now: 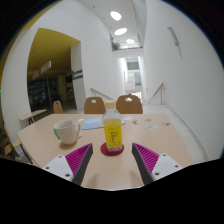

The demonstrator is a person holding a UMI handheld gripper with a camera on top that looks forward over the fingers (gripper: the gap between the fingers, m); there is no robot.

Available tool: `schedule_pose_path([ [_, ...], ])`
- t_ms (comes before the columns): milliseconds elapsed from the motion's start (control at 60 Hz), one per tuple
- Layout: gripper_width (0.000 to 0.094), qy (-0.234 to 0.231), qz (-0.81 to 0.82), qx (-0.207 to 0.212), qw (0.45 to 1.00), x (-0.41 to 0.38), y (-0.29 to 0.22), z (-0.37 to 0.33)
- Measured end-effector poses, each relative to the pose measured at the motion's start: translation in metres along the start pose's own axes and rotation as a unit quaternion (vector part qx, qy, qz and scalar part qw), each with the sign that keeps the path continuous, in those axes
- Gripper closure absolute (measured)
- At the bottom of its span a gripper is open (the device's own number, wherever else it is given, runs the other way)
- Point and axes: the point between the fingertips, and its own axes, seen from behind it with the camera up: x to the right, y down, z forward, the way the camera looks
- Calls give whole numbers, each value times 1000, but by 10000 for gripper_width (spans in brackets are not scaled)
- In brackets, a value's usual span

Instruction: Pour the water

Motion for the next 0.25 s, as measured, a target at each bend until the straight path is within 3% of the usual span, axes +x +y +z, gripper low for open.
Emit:
schedule_pose_path([
  [250, 86, -11, 34, -25, 999, 45, 39, -168],
])
